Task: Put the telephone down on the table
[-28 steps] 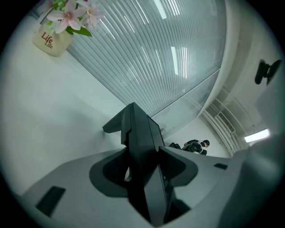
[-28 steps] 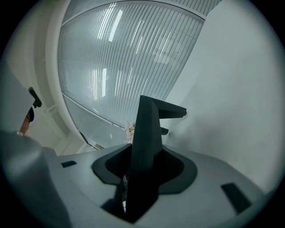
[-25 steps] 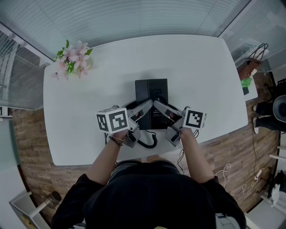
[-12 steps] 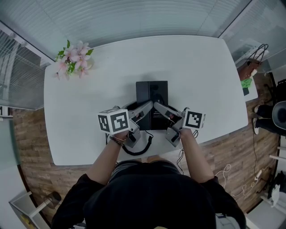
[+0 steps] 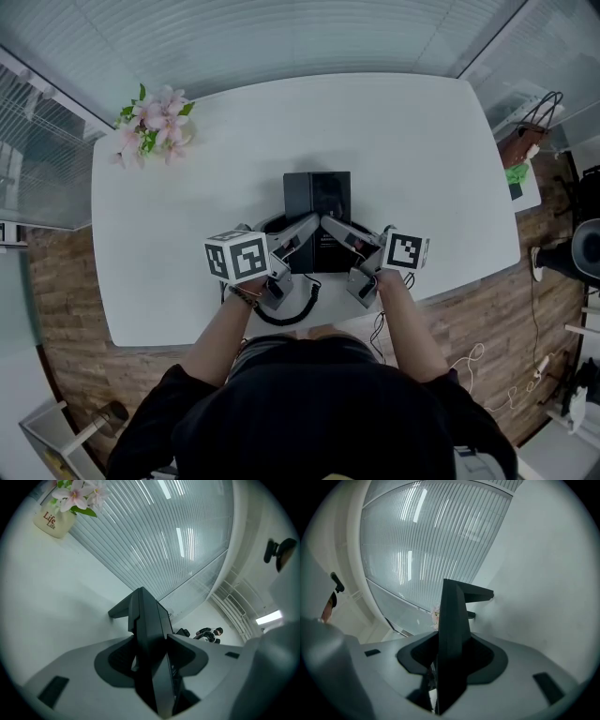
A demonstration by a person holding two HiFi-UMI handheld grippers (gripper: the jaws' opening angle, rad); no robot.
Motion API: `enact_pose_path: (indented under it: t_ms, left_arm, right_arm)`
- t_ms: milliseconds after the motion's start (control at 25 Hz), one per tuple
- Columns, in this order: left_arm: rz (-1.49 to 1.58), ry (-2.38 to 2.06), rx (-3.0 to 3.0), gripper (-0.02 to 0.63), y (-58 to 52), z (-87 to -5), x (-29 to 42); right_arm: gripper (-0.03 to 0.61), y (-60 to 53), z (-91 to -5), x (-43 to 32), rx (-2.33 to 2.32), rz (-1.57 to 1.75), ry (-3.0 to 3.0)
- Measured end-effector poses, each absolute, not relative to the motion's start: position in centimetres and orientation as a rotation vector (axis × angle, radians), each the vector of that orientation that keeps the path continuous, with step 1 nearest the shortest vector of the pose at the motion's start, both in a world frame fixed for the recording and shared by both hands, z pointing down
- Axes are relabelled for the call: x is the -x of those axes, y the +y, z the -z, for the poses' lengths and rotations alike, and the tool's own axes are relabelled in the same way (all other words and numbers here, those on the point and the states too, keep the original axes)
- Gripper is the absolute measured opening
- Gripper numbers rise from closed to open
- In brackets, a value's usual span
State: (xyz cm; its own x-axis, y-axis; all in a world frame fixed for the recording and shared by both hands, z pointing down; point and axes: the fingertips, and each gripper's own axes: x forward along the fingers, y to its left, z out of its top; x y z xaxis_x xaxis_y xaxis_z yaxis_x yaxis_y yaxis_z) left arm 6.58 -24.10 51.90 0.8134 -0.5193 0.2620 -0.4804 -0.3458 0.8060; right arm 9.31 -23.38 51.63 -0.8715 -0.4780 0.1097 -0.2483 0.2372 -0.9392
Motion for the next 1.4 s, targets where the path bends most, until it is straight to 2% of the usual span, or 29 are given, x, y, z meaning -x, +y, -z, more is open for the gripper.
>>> enact_pose_path:
  t_ms: [760, 1400]
  left_arm:
    - [0.063, -0.760, -2.030, 0.226, -23.9, -51.9, -6.4]
    - [-0.012, -0.899, -2.078, 0.284, -23.7, -52.2, -5.1]
  right_arm:
    - [0.178, -23.2, -51.7, -9.5, 0.744, 1.648, 2.378]
    - [0.230, -23.4, -52.0, -10.2, 0.912, 1.518, 2.481]
